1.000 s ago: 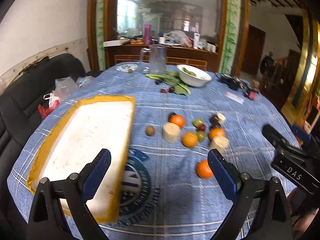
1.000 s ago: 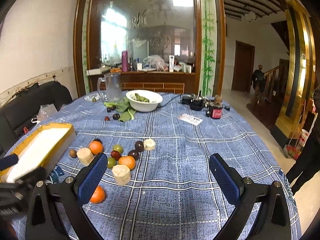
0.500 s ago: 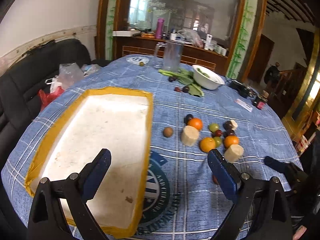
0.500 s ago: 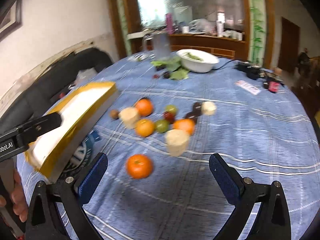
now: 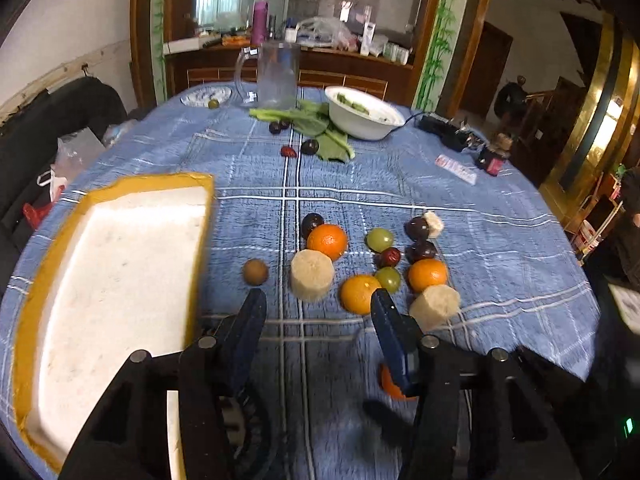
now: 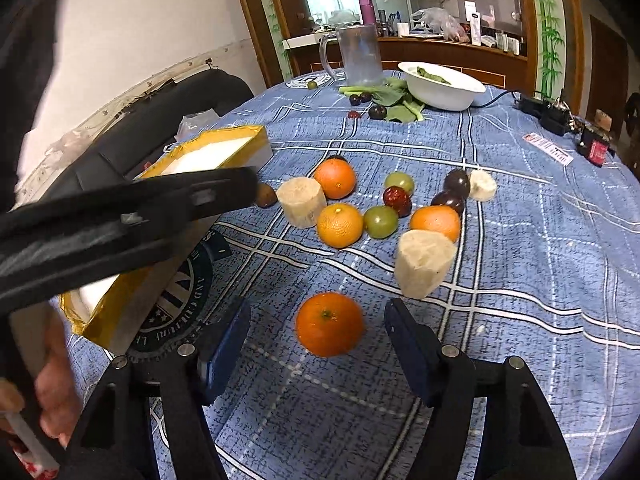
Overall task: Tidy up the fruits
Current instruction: 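Grasp a cream root chunk with the left tool while the right tool grasps an orange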
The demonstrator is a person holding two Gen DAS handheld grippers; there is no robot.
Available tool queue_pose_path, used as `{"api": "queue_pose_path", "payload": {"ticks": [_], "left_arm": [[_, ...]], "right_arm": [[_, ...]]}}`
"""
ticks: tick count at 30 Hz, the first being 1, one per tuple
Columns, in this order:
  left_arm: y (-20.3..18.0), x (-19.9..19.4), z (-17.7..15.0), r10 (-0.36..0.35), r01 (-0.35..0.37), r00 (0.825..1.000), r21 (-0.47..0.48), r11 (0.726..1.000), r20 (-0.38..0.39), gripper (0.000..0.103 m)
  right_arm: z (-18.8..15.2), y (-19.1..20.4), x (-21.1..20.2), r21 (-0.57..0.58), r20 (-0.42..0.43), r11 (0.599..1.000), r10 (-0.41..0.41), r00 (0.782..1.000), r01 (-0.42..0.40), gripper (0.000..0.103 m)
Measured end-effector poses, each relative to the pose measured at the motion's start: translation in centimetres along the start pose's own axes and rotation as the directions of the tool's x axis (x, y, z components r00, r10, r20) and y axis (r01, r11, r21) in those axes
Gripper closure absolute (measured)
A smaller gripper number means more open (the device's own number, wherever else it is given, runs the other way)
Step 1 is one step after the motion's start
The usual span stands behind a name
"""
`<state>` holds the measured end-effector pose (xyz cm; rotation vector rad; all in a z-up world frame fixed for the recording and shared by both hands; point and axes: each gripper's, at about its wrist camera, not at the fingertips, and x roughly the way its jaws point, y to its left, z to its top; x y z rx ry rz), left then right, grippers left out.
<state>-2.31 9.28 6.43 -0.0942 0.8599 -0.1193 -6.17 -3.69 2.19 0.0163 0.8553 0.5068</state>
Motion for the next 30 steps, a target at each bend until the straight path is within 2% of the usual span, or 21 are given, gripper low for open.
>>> {"api": "queue_pose_path", "payload": {"ticks": [1,3,5,10,13,25,28,29,30], "left_arm": [[0.0,0.8,0.3,-0.005,0.005,1.0,-0.012,1.0,-0.011,0.051],[0.2,2.2,0.9,-0.023,0.022,0.999,-0.032,0.999,-0.032,0.063],[0.3,3.3,1.3,-0.021,0.018,0.998,-0.041,0.999,-0.052,0.066],[0.4,5.4,1.7,0.001,-0.002,0.997,-0.023,1.0,-0.074,0.066],[0.5,6.7,1.4,0.011,-0.013,0.995,-0.015,1.0,-0.101,0.066],[0.3,7.2,0.8,0.025,-0.027,0.996,-0.02,0.999,-0.089,0.07],[0.5,6.5,0.6,0.025,-0.028,0.997,-0.036,0.999,-0.079,0.07],[0.6,6.3,0.6,0.018,-0.022,0.997,-0.046,0.999,-0.078,0.07],[0.7,6.0,0.5,0.012,-0.016,0.997,-0.055,0.998,-0.076,0.07]], "right_arm": [[0.0,0.0,0.1,0.0,0.001,1.0,0.002,1.0,-0.002,0.029],[-0.1,0.0,0.0,-0.004,0.009,1.0,0.009,1.0,-0.009,0.029],[-0.1,0.1,-0.1,-0.012,0.016,1.0,0.009,1.0,-0.009,0.03],[-0.1,0.1,-0.2,-0.018,0.024,1.0,0.006,1.0,-0.006,0.036],[-0.1,0.0,0.1,-0.015,0.009,1.0,0.013,1.0,-0.013,0.045],[-0.2,0.1,0.4,-0.016,-0.005,1.0,0.022,1.0,-0.022,0.047],[-0.1,0.0,0.5,-0.011,-0.004,1.0,0.015,1.0,-0.015,0.058],[-0.1,-0.1,0.4,-0.01,-0.002,1.0,0.009,1.0,-0.009,0.065],[-0.1,-0.2,0.4,-0.01,-0.001,1.0,0.006,1.0,-0.006,0.065]]}}
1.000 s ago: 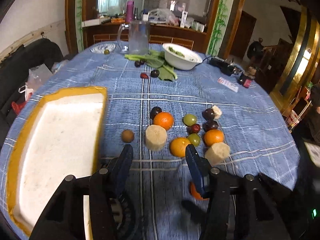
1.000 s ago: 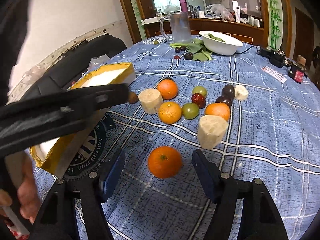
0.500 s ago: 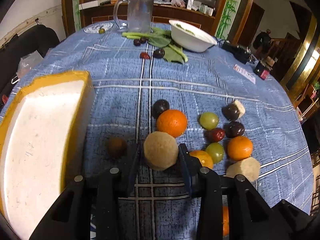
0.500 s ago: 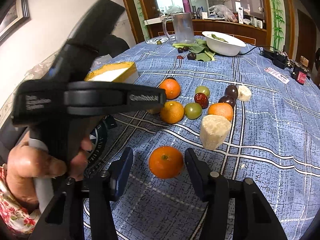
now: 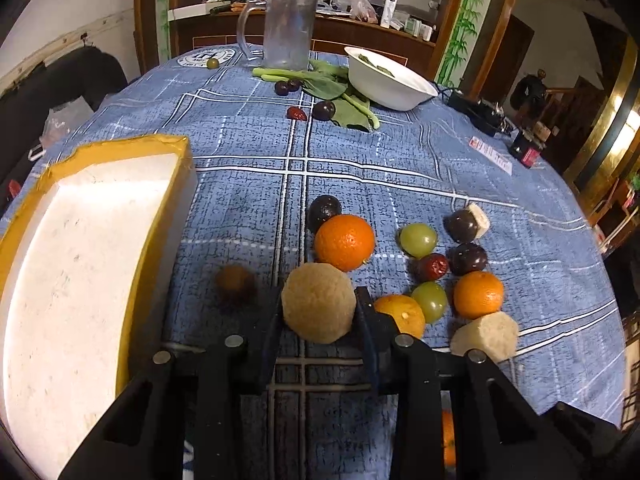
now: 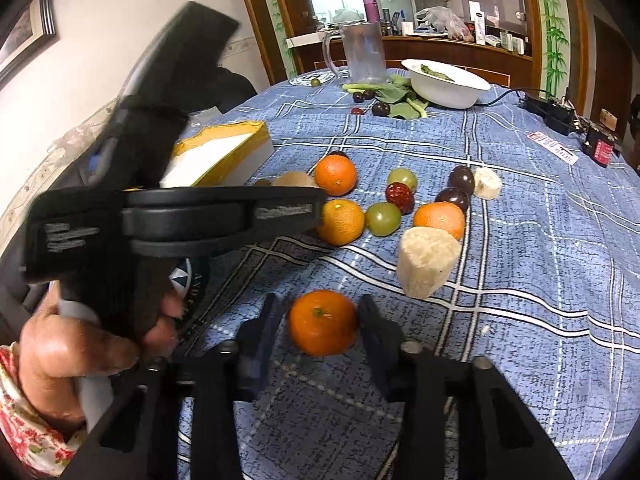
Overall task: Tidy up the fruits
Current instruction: 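Grasp a cream root chunk with the left tool while the right tool grasps an orange, then carry the chunk and orange into the foam tray and open both tools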
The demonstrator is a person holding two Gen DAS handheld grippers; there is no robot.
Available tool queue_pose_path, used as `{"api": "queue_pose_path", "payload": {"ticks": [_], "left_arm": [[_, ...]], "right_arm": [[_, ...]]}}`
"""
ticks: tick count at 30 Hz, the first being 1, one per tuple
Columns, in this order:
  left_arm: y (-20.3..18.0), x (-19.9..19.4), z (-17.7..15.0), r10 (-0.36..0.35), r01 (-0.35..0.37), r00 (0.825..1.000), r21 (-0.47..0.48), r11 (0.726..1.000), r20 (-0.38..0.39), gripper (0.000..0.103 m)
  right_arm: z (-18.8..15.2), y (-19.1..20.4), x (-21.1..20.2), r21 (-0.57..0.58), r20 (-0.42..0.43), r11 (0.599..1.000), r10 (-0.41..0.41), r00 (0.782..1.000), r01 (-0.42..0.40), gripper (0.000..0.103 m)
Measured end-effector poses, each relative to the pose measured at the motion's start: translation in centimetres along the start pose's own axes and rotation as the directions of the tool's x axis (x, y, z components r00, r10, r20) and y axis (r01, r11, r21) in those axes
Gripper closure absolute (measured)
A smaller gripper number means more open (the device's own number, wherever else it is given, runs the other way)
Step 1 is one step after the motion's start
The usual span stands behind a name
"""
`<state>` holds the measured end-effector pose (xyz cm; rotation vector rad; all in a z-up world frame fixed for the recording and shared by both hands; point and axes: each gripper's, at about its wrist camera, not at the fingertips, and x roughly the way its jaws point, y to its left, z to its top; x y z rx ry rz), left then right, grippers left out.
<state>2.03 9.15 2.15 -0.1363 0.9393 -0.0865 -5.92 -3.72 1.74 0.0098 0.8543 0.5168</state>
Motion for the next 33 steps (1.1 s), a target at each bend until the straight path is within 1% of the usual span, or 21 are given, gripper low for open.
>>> {"api": "queue_pose_path", "payload": {"ticks": [6,9,11,14,20,24,28,33], "left_arm": [[0.9,-3.0,-1.1,-0.026,0.027,0.999,-0.046,0.999,0.039,0.07],[1.2,-5.4,-1.9,-0.032,0.036,0.996,-0.058,0.998,0.081,0.07],[1.4,-7.1,-2.5,-0.015,0.022,0.993,-0.056,0.998,0.117,0.07],[1.9,-9.0,-3.5,0.01,-0.002,0.989,-0.057,0.998,0.149,0.069],[3.5,-10.7,-5.0,0.035,-0.021,0.987,-0.089,0.996,0.159,0.069],[3.8,-10.8,-6.0,0.036,-0.022,0.989,-0.096,0.995,0.142,0.069],[3.3,-11.2,-6.7,0.035,-0.024,0.989,-0.078,0.997,0.142,0.069],[2.7,-12.2,-7.1,0.049,-0.04,0.985,-0.052,0.998,0.166,0.069]], "right_arm": [[-0.1,-0.2,-0.2,0.002,0.005,1.0,0.005,1.0,-0.005,0.065],[-0.1,-0.2,-0.5,0.008,0.02,1.0,-0.001,1.0,0.001,0.066],[-0.2,-0.2,-0.6,0.011,0.028,1.0,-0.005,1.0,0.004,0.066],[-0.2,-0.3,-0.8,0.017,0.034,1.0,-0.014,0.999,0.013,0.066],[-0.2,-0.7,-1.2,0.039,0.045,0.998,-0.041,0.998,0.039,0.066],[-0.3,-0.3,-1.6,0.032,0.047,0.998,-0.053,0.997,0.052,0.066],[-0.6,1.1,-2.7,0.001,0.066,0.998,-0.065,0.996,0.065,0.066],[-0.6,2.5,-4.0,-0.024,0.086,0.997,-0.066,0.994,0.068,0.066]]}}
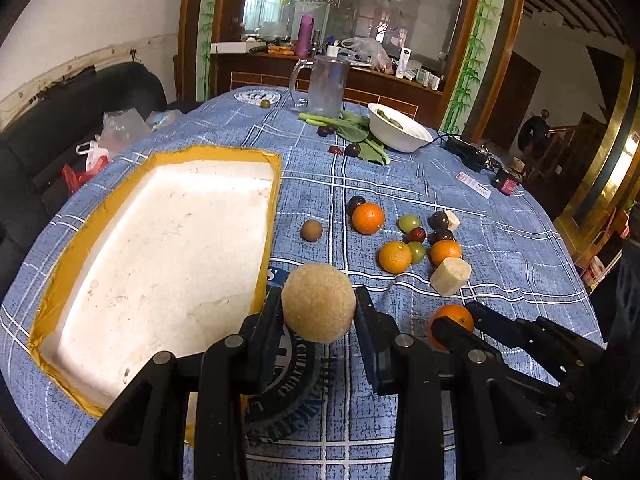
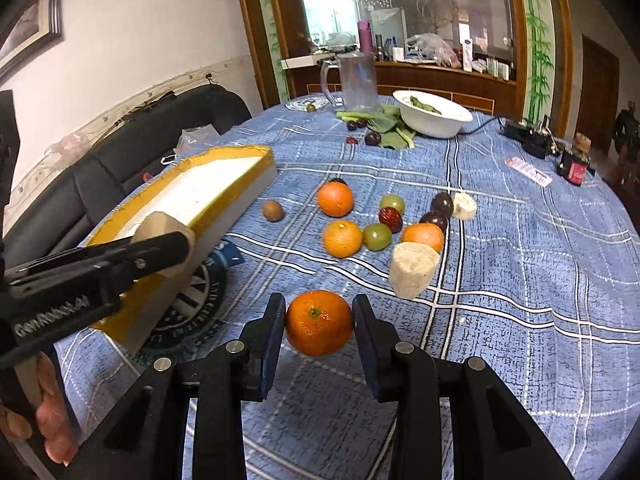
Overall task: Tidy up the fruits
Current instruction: 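Carry the chunk and orange into the foam tray and open both tools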
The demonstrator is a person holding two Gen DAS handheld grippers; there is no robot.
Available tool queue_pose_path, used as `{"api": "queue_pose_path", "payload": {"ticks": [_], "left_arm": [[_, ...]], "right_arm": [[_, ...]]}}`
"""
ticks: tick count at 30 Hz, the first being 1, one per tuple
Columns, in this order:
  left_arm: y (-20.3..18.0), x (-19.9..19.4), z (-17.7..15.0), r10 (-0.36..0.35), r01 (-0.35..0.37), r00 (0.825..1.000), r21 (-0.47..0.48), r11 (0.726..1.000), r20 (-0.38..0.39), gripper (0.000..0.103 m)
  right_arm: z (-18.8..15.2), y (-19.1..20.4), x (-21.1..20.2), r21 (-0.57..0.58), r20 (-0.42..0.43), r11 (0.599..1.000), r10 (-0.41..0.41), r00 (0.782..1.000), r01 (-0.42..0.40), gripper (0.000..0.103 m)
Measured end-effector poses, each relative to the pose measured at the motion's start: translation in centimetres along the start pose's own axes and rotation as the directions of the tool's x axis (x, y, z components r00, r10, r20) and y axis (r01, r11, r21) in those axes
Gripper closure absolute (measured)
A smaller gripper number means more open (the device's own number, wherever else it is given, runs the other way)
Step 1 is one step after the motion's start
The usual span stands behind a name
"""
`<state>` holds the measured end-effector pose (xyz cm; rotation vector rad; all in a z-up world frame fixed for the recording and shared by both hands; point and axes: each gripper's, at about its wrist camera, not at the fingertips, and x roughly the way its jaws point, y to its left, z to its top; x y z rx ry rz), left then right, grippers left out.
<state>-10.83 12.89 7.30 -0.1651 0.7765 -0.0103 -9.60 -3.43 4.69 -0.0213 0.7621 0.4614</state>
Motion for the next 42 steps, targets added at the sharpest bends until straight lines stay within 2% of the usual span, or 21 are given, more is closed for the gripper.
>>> {"api": "queue_pose_path", "payload": {"ticks": [9,15,20,25,32,37,38,39,42], "left_arm": [[2.6,-1.6,0.2,0.07,-0.069,0.997,-0.031,0.997,0.038,0.069],[7.2,-2.1,0.5,0.178,-0.171,0.982,-0.1,0.98,0.06,0.069],[12.7,-1.6,0.5,0.237,-0.227,0.971,-0.217,0.95,0.02,0.069],[15.9,-0.2,-0.1,0.251,-0.251,0.967,-0.271,0.929,-0.035,0.069],[17.7,0.7,-0.5,0.233,-0.242,0.97,-0.313,0.919,-0.067,0.069],[18.1,0.0,-0.3,0.231,-0.23,0.972,-0.338,0.913,-0.037,0.055],[18.2,-0.2,-0.3,0.226,-0.223,0.974,-0.343,0.913,-0.032,0.054],[18.1,-0.3,-0.2,0.221,-0.216,0.975,-0.348,0.912,-0.028,0.051],[18.0,-0.8,0.0,0.212,-0.202,0.977,-0.36,0.911,-0.013,0.047]], "right_arm": [[2.4,3.5,-1.2,-0.034,0.023,0.997,0.074,0.997,-0.073,0.065],[4.3,7.1,0.3,-0.04,-0.008,0.983,0.18,0.984,-0.18,0.065],[5.7,10.6,2.8,-0.053,-0.05,0.965,0.256,0.965,-0.258,0.065],[5.9,13.6,5.8,-0.106,-0.097,0.959,0.255,0.962,-0.265,0.065],[5.0,15.6,9.7,-0.12,-0.176,0.953,0.256,0.951,-0.278,0.064],[4.7,15.8,10.3,-0.116,-0.186,0.956,0.246,0.951,-0.27,0.063],[4.7,15.9,10.3,-0.117,-0.184,0.956,0.244,0.952,-0.268,0.061],[4.7,15.8,10.3,-0.116,-0.182,0.956,0.247,0.952,-0.27,0.052],[4.8,15.9,9.7,-0.118,-0.161,0.955,0.251,0.954,-0.271,0.038]]}}
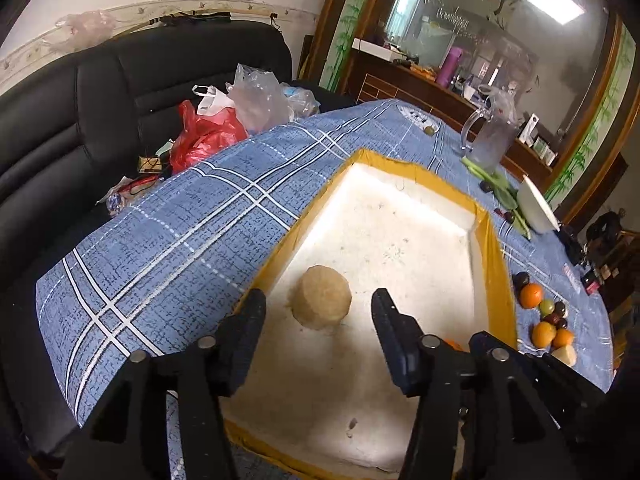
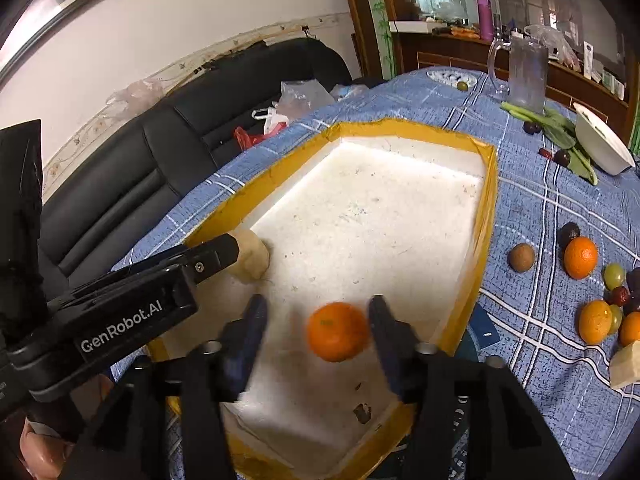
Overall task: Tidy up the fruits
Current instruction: 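Carry the chunk and orange into the foam tray and open both tools, then grasp an orange with the left tool while the right tool grasps a cream chunk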
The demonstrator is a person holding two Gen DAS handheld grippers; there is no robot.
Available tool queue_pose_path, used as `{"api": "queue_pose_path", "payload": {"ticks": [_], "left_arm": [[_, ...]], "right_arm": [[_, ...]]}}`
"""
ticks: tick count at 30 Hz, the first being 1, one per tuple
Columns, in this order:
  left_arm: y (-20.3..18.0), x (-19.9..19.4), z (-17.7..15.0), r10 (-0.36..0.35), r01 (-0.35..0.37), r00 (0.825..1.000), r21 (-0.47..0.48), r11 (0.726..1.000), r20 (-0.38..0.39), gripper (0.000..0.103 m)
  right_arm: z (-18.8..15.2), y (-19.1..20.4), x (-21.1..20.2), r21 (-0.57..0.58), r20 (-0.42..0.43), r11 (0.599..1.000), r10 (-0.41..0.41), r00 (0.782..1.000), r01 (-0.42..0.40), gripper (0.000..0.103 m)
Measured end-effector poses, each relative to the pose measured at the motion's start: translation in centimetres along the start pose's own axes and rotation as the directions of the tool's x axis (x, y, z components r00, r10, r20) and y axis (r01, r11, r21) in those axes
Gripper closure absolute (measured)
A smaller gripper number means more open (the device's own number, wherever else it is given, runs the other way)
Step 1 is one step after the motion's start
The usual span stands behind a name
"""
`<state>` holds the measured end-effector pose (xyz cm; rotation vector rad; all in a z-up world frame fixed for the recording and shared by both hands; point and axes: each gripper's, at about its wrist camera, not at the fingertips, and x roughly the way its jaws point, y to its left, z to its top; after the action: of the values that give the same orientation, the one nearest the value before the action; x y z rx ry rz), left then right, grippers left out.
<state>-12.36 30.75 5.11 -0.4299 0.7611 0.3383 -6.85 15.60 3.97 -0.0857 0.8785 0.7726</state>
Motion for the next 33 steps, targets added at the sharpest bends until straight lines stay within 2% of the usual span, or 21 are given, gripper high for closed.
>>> {"api": "queue_pose_path", "payload": {"ticks": [4,6,7,10,12,16,19,21,22,23,25,27,30,33], "left_arm": [[-0.3,-1.0,0.2,-0.015,0.015,1.0,-0.006,1.0,0.023,0.043],[-0.6,-1.8,0.3,-0.034,0.034,0.999,-0.011,0.999,0.034,0.032],[-0.7,-2.0,0.3,-0.041,0.041,0.998,-0.011,0.999,0.038,0.029],[-2.0,-3.0,0.3,-0.065,0.065,0.997,0.011,0.998,0.043,0.019],[-3.3,-3.6,-0.1,-0.075,0.073,0.996,0.045,0.996,0.049,0.014],[-6.5,-5.0,-1.1,-0.136,0.125,0.989,0.152,0.98,0.066,0.01],[-9.0,-5.9,-1.9,-0.192,0.176,0.98,0.217,0.96,0.055,0.009],[-10.6,-6.1,-2.5,-0.227,0.21,0.973,0.251,0.945,0.04,0.009],[-11.2,-6.1,-2.7,-0.228,0.212,0.973,0.263,0.941,0.033,0.009],[-12.0,-6.0,-3.0,-0.223,0.207,0.974,0.279,0.938,0.027,0.009],[-13.2,-5.8,-3.5,-0.222,0.206,0.975,0.305,0.93,0.02,0.009],[-14.3,-5.4,-4.1,-0.222,0.209,0.975,0.326,0.922,0.003,0.009],[-15.7,-4.7,-4.9,-0.23,0.229,0.972,0.345,0.91,-0.039,0.009],[-16.8,-4.2,-5.6,-0.234,0.24,0.97,0.365,0.9,-0.062,0.009]], "right_arm": [[0.0,0.0,-1.1,-0.004,0.029,1.0,-0.003,1.0,0.003,0.037],[-0.1,-0.3,-2.2,-0.001,0.054,1.0,-0.008,0.999,0.008,0.037],[-0.1,-0.5,-3.0,-0.002,0.072,1.0,-0.02,0.997,0.02,0.036],[-0.5,-1.2,-5.3,-0.005,0.132,0.998,-0.066,0.989,0.067,0.026],[-0.9,-2.1,-7.4,-0.002,0.188,0.992,-0.123,0.974,0.126,0.017],[-2.0,-4.3,-11.8,0.014,0.285,0.962,-0.265,0.921,0.272,0.01],[-2.9,-6.4,-15.3,0.041,0.344,0.923,-0.373,0.861,0.384,0.002],[-3.7,-8.4,-17.6,0.065,0.392,0.894,-0.432,0.812,0.444,0.0],[-4.1,-9.2,-18.3,0.07,0.407,0.883,-0.451,0.794,0.465,0.0],[-4.5,-10.2,-18.9,0.066,0.403,0.874,-0.465,0.788,0.482,0.001],[-4.9,-12.6,-19.3,0.076,0.339,0.862,-0.496,0.8,0.502,0.001],[-5.4,-15.4,-19.5,0.134,0.264,0.855,-0.518,0.814,0.501,0.001],[-6.2,-19.2,-19.3,0.248,0.158,0.874,-0.462,0.873,0.418,0.001],[-6.9,-21.3,-18.7,0.318,0.127,0.874,-0.422,0.898,0.366,0.003]]}}
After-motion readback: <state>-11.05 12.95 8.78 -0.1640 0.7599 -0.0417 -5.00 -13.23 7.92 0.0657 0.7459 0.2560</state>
